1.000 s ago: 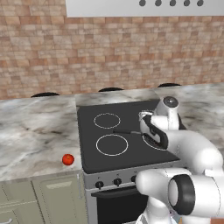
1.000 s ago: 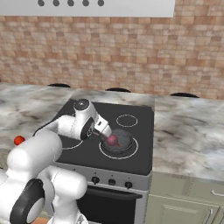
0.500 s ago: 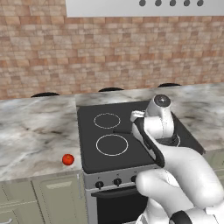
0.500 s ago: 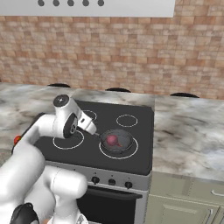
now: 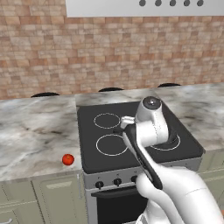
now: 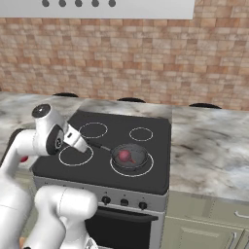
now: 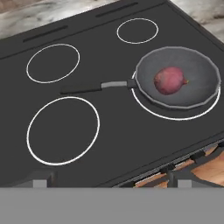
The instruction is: Place the pan on the front right burner on the stove. Then place the tomato and the onion in the pan and turn on the front right burner.
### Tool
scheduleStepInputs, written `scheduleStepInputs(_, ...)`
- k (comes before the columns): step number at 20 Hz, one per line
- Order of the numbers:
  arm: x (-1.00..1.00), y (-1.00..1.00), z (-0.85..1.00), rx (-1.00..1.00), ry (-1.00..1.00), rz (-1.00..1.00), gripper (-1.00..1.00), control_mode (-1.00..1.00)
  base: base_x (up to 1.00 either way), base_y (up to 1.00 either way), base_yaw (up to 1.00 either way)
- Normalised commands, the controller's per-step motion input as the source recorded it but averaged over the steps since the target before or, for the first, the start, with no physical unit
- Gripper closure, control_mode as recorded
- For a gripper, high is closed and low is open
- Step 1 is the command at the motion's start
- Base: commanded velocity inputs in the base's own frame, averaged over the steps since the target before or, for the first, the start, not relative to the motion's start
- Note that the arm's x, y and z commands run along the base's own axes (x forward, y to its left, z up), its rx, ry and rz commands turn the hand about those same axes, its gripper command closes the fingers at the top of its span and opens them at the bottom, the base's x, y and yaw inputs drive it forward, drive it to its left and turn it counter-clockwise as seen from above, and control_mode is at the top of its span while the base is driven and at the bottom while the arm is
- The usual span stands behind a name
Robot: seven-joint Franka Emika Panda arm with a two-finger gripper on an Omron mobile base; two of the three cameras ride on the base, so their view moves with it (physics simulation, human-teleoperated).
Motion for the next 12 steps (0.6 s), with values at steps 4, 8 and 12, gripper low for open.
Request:
scheduleStepInputs(4,-0.43,0.57,0.0,-0.05,0.05,0.11,-1.0,-1.0,0.0,0.0,0.0)
scheduleStepInputs(8,-0.23,0.66,0.0,-0.03,0.04,0.16,-1.0,-1.0,0.0,0.0,0.0)
scheduleStepInputs(12,-0.2,0.62,0.0,0.0,0.05,0.2,-1.0,-1.0,0.0,0.0,0.0)
